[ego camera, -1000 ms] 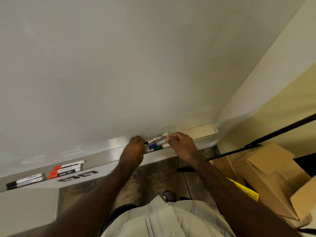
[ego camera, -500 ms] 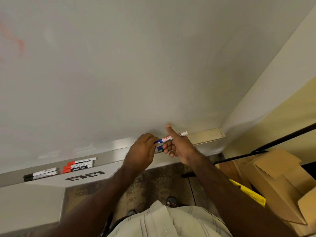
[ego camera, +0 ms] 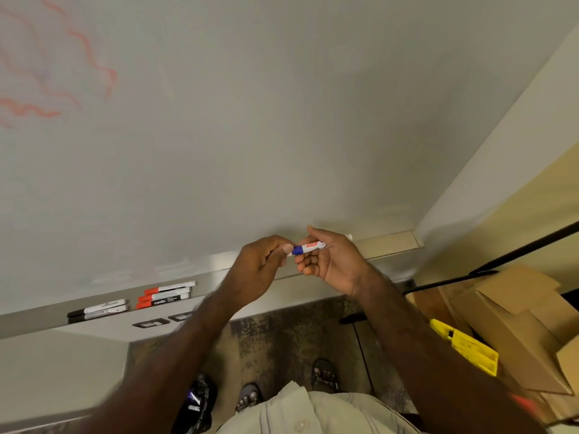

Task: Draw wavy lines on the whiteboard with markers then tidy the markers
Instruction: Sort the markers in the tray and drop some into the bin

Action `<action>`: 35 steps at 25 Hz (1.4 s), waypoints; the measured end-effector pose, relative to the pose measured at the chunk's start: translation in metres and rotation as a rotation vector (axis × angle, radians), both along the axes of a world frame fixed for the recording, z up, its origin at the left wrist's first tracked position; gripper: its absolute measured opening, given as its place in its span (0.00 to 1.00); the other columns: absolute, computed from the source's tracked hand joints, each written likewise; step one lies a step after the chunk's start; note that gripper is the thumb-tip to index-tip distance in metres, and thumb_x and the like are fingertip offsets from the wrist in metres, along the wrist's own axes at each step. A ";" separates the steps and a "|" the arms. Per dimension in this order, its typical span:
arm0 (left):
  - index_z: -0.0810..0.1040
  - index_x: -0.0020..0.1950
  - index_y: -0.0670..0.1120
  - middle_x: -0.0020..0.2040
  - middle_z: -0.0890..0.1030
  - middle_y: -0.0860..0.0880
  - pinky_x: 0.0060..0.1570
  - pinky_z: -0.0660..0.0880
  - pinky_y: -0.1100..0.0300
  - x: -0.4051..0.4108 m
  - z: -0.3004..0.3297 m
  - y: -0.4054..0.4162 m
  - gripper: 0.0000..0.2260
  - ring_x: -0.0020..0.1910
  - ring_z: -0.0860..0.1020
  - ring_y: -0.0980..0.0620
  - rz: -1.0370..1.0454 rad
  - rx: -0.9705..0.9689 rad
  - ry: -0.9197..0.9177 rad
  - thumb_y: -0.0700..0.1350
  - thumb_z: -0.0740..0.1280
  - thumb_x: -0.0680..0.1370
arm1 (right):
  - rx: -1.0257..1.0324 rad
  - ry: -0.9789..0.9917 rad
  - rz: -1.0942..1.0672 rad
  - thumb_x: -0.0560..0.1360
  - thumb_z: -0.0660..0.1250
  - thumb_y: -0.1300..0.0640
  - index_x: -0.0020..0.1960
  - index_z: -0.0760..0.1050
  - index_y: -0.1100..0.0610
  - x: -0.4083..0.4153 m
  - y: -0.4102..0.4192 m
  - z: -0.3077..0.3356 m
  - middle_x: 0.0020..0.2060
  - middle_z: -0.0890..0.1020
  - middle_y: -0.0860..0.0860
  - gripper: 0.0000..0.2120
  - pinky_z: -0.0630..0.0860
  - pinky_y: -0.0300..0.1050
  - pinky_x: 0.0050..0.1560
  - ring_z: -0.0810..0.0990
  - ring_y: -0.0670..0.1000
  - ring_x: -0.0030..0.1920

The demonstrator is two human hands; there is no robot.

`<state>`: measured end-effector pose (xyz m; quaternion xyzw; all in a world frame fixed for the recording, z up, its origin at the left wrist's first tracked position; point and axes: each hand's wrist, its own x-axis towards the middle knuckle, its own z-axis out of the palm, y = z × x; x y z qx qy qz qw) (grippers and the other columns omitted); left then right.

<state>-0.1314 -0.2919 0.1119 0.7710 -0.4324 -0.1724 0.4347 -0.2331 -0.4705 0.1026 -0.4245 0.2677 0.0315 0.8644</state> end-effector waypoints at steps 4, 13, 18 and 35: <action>0.84 0.56 0.51 0.39 0.79 0.53 0.40 0.75 0.56 0.010 0.008 0.020 0.12 0.39 0.76 0.56 0.082 -0.059 0.122 0.50 0.60 0.87 | 0.077 -0.041 -0.080 0.84 0.64 0.50 0.47 0.82 0.65 -0.003 -0.002 0.012 0.36 0.84 0.62 0.19 0.82 0.42 0.30 0.84 0.55 0.30; 0.74 0.76 0.42 0.56 0.79 0.48 0.57 0.72 0.68 0.033 0.078 0.026 0.19 0.54 0.77 0.55 0.170 -0.282 -0.499 0.35 0.66 0.84 | -0.080 -0.275 -0.135 0.82 0.65 0.46 0.59 0.83 0.65 0.021 0.024 0.096 0.47 0.86 0.64 0.22 0.85 0.47 0.43 0.86 0.57 0.43; 0.77 0.70 0.40 0.59 0.83 0.47 0.63 0.75 0.61 0.057 0.169 0.021 0.15 0.60 0.78 0.55 0.325 -0.541 -0.834 0.37 0.67 0.83 | -0.340 -0.574 -0.144 0.80 0.70 0.54 0.58 0.82 0.65 0.045 0.034 0.185 0.47 0.85 0.65 0.15 0.84 0.50 0.44 0.85 0.60 0.44; 0.72 0.76 0.39 0.79 0.68 0.39 0.81 0.55 0.38 0.133 0.370 -0.002 0.19 0.81 0.62 0.38 0.606 -0.730 -1.367 0.44 0.65 0.86 | -1.272 -1.098 -0.757 0.75 0.75 0.57 0.55 0.80 0.54 0.099 0.053 0.401 0.48 0.85 0.45 0.09 0.83 0.40 0.52 0.85 0.48 0.48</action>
